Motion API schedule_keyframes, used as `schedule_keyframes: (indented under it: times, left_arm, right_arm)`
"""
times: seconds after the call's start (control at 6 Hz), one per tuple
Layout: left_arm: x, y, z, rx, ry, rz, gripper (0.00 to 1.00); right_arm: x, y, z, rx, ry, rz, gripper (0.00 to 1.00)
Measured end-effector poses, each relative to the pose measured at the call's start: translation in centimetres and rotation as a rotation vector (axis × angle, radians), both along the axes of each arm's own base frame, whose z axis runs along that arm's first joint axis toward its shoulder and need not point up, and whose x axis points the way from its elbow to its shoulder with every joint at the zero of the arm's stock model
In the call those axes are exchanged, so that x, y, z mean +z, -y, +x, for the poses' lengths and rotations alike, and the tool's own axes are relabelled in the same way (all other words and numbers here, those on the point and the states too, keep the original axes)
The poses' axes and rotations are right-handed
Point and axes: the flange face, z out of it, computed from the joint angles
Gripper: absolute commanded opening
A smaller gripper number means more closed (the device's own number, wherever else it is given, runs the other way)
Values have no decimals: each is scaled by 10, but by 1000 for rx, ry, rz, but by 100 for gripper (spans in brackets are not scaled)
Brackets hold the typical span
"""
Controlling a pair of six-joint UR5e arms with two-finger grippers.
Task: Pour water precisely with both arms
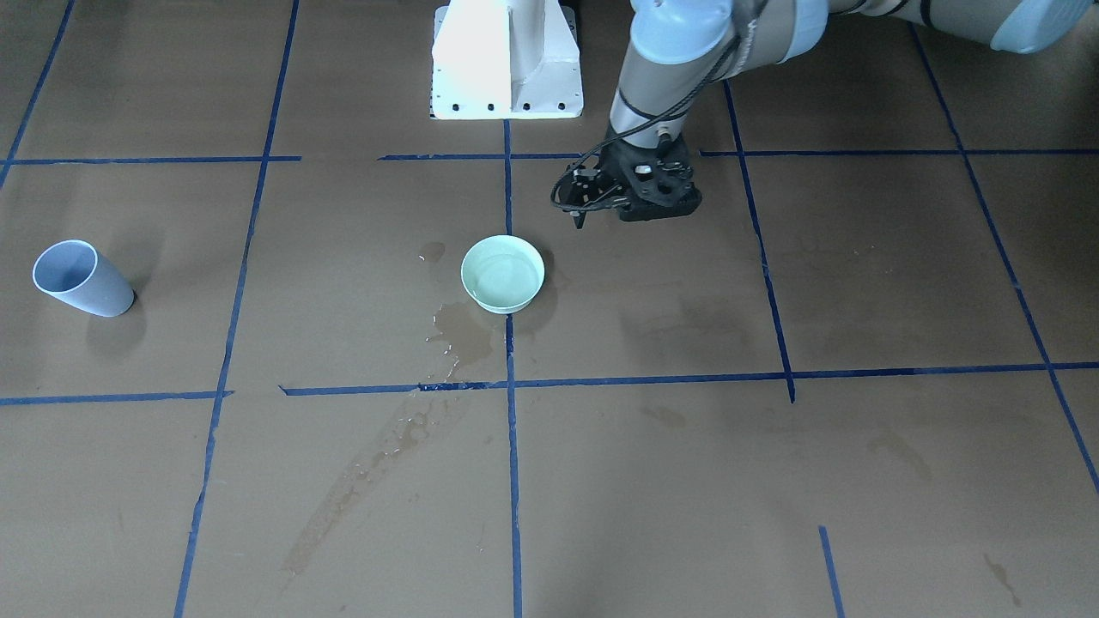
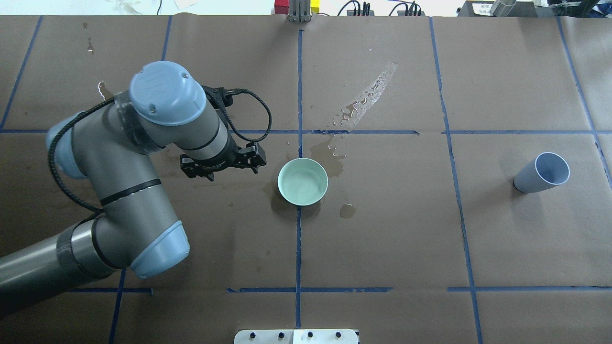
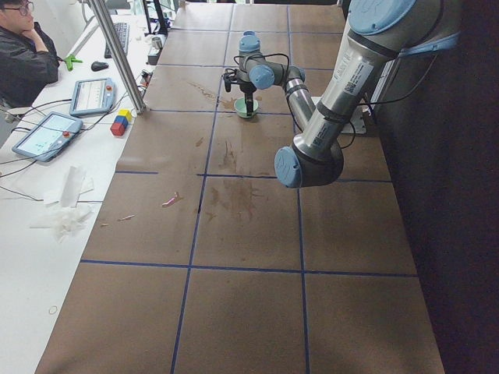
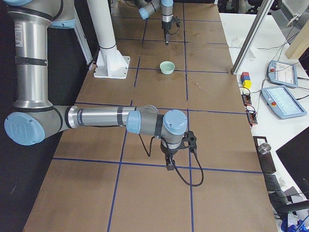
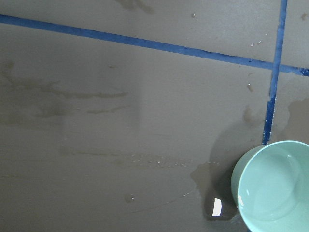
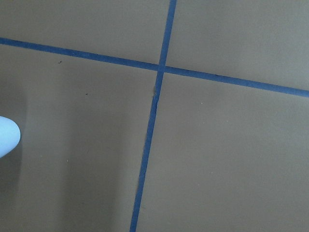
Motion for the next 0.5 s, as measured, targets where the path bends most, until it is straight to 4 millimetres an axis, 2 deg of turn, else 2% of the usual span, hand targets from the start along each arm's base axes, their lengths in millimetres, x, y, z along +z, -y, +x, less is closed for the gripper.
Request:
schedule_keyframes:
  times: [0.17,0.5]
  left_arm:
    - [6,1,30,-33,-18,-3,100]
    - [16,5,76,-89,-65,-52,100]
  right_arm:
    - [-1,0,0,0,7,1,100]
    - [0,0,-1,1,10,-1,100]
